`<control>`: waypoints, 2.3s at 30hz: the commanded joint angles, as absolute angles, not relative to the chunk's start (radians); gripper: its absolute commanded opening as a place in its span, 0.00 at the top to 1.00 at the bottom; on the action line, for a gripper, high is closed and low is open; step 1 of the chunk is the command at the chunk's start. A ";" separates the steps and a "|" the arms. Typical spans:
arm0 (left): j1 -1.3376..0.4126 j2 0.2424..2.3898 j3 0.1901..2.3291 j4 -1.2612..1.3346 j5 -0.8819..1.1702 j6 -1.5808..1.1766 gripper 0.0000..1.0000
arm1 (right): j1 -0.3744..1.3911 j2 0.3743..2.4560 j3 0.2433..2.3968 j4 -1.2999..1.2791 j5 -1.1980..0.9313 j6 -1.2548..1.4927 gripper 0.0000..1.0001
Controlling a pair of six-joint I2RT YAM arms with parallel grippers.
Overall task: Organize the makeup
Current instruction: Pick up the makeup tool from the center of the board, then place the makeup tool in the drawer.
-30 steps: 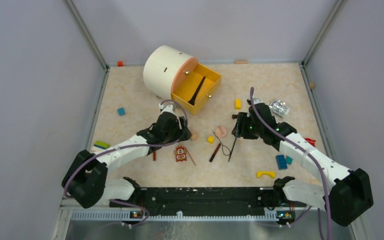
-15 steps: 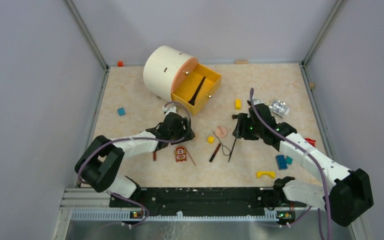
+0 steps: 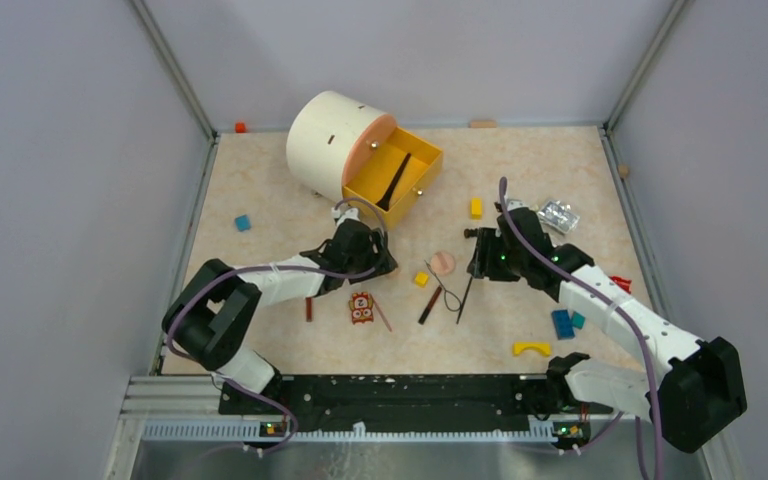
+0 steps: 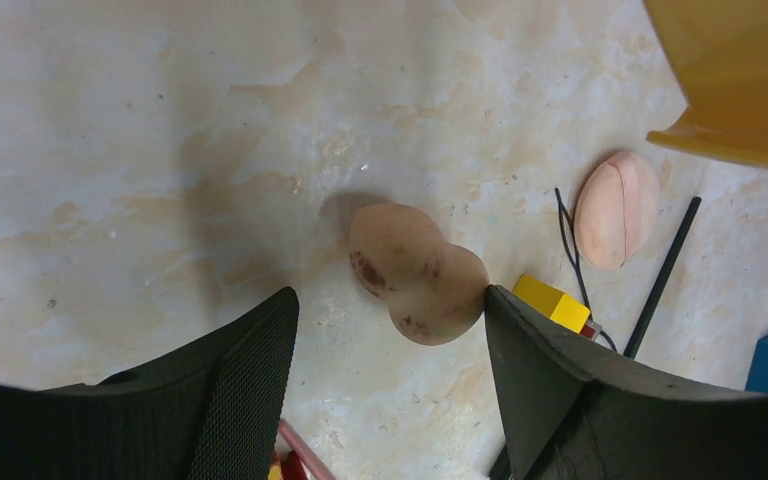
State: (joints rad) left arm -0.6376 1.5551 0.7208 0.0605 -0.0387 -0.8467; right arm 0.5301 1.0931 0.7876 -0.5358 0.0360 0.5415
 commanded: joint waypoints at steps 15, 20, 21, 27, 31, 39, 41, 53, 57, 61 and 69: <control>-0.643 1.614 0.753 0.145 -0.037 -0.873 0.58 | 0.537 1.061 0.836 -0.545 0.097 0.512 0.51; -0.643 1.502 0.726 0.094 -0.031 -0.823 0.63 | 0.537 1.079 0.835 -0.526 0.075 0.516 0.51; -0.644 1.470 0.724 0.072 -0.033 -0.798 0.64 | 0.538 1.080 0.836 -0.522 0.077 0.516 0.51; -0.659 1.222 0.715 -0.131 -0.083 -0.681 0.63 | 0.537 1.085 0.846 -0.519 0.106 0.502 0.50; -0.660 1.115 0.790 -0.182 -0.092 -0.568 0.60 | 0.537 1.092 0.850 -0.503 0.101 0.502 0.50; -0.655 1.296 1.108 -0.083 -0.245 -0.318 0.55 | 0.537 1.047 0.824 -0.518 0.115 0.525 0.50; -0.653 1.382 1.198 -0.075 -0.267 -0.281 0.55 | 0.537 1.026 0.811 -0.532 0.124 0.530 0.50; -0.642 1.640 1.489 -0.151 -0.389 -0.167 0.19 | 0.537 0.982 0.782 -0.547 0.132 0.545 0.50; -0.642 1.592 1.479 -0.185 -0.394 -0.173 0.16 | 0.537 0.993 0.781 -0.538 0.119 0.544 0.50; -0.644 1.494 1.433 -0.228 -0.353 -0.197 0.15 | 0.537 1.019 0.778 -0.509 0.078 0.535 0.49; -0.640 1.338 1.367 -0.423 -0.345 -0.212 0.12 | 0.613 1.169 0.818 -0.471 0.048 0.539 0.50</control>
State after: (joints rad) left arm -0.6468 1.4120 1.4071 -0.3161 -0.3344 -0.1967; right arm 0.5491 1.1011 0.7788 -0.5030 0.0441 0.5350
